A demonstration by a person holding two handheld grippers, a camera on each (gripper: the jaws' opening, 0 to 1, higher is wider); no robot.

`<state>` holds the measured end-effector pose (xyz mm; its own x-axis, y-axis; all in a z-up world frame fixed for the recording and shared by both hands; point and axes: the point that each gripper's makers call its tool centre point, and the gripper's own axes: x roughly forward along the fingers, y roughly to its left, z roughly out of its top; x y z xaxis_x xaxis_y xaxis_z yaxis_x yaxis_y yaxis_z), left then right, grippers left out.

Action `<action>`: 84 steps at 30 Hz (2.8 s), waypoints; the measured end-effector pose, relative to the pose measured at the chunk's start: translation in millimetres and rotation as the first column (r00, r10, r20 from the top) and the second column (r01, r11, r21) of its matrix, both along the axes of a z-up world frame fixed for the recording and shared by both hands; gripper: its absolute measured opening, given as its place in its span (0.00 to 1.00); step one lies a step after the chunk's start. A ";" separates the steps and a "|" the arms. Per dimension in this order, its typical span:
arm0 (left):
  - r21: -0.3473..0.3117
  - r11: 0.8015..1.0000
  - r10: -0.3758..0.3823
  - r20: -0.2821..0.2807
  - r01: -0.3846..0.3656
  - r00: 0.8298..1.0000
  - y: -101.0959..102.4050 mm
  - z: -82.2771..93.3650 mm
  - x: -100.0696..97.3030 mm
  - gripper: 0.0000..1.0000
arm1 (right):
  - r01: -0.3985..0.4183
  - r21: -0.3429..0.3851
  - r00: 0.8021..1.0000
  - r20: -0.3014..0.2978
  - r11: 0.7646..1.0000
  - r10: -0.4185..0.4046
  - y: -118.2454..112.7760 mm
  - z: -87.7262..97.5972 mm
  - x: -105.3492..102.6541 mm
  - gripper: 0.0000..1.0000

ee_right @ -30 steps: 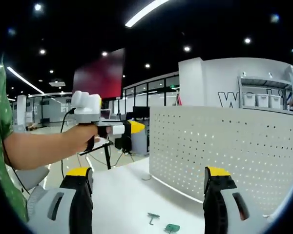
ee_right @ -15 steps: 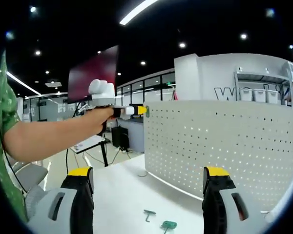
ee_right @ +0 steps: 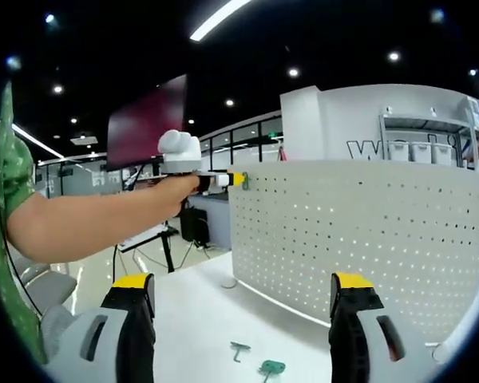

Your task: Insert the hook assembly into the mounting plate slot until the hook locks in place.

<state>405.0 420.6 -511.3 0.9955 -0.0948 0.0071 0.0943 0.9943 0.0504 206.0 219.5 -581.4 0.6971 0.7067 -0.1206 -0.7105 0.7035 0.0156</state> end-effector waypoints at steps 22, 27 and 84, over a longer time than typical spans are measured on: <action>-0.014 0.999 0.033 0.018 -0.033 0.999 3.4 2.7 9.8 0.02 | -0.008 -0.002 1.000 -0.014 1.000 0.008 -1.5 -2.5 3.1 0.90; -0.010 0.999 0.034 0.016 -0.033 0.999 4.9 1.6 10.0 0.02 | -0.010 0.000 1.000 -0.015 1.000 0.010 -0.8 -2.4 2.8 0.90; 0.035 0.999 0.015 0.027 -0.016 1.000 5.6 -0.3 11.4 0.02 | -0.007 -0.022 1.000 -0.011 1.000 0.007 -1.3 -1.5 4.1 0.87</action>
